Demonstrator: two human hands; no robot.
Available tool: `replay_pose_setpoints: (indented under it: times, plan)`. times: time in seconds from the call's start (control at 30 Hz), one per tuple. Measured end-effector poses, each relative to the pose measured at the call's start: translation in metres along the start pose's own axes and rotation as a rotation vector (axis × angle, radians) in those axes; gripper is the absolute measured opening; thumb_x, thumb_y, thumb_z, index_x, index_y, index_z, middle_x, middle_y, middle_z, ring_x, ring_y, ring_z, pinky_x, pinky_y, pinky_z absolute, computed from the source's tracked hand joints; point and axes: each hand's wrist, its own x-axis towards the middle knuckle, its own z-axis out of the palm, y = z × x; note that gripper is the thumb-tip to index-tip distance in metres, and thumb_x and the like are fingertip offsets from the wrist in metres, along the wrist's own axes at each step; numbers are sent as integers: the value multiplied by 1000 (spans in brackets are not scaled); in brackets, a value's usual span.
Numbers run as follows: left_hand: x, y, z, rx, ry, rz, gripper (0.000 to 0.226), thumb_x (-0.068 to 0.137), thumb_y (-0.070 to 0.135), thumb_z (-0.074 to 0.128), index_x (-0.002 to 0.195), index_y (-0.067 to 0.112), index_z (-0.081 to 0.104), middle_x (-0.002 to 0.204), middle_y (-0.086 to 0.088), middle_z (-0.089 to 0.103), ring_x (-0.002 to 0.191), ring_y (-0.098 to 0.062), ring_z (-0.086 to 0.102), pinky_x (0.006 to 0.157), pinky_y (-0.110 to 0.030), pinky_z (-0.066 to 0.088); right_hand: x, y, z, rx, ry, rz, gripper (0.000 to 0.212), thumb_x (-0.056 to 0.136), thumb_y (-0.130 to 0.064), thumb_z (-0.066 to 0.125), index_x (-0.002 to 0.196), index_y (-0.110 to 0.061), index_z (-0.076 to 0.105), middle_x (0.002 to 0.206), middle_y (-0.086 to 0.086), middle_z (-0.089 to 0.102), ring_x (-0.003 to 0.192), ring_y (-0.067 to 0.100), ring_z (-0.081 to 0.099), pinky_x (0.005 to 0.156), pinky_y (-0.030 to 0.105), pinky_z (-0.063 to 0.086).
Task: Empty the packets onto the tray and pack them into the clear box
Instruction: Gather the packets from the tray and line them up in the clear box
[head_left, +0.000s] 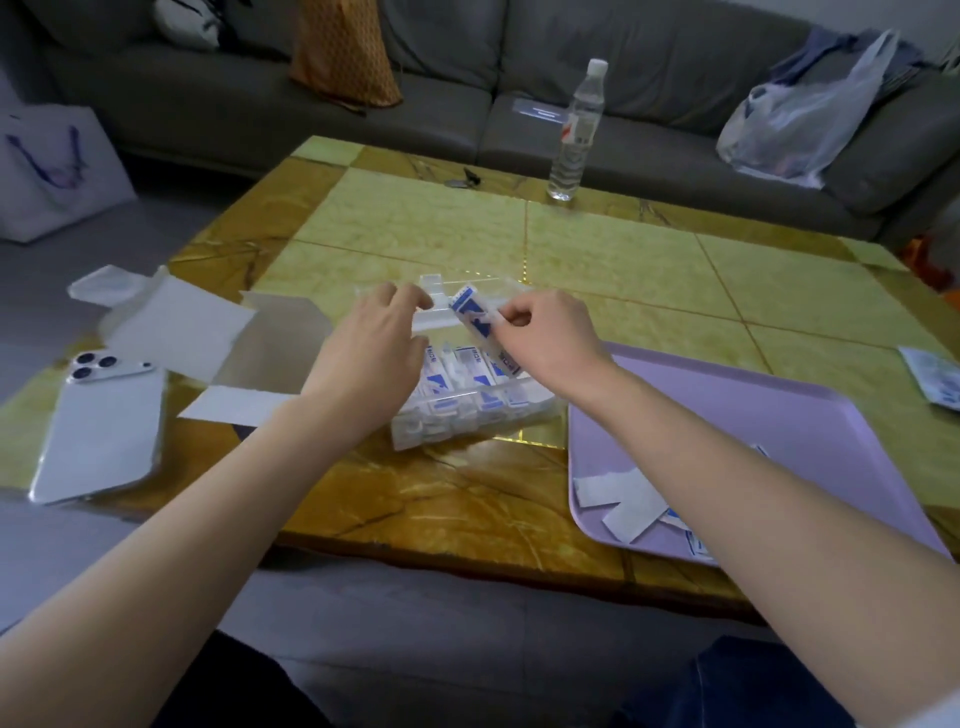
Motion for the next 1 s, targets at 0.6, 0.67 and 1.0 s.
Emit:
replay_pose_setpoints:
  times: [0.6,0.67,1.0]
  plan:
    - [-18,-27,22,631,-231,116,29,94,6,39,120,-2,49,136,-20,32,121,-34,32,93,-35,37,35,-20,68,-55,-354,260,32,81,-7,62,58,-9,39,57,9,39,49,20,37,48,22,31]
    - [-17,-29,24,567,-200,86,29,95,7,39,121,-1,47,138,-18,32,121,-31,35,90,-32,37,35,-20,70,-104,-358,231,36,85,-10,60,57,-10,36,56,7,36,50,20,34,45,23,27]
    - [-16,-27,26,413,-74,33,46,95,10,44,137,2,28,135,-16,30,120,-27,39,90,-28,42,37,-18,65,-235,-336,188,38,94,-30,52,63,-11,40,64,5,46,64,23,50,46,22,30]
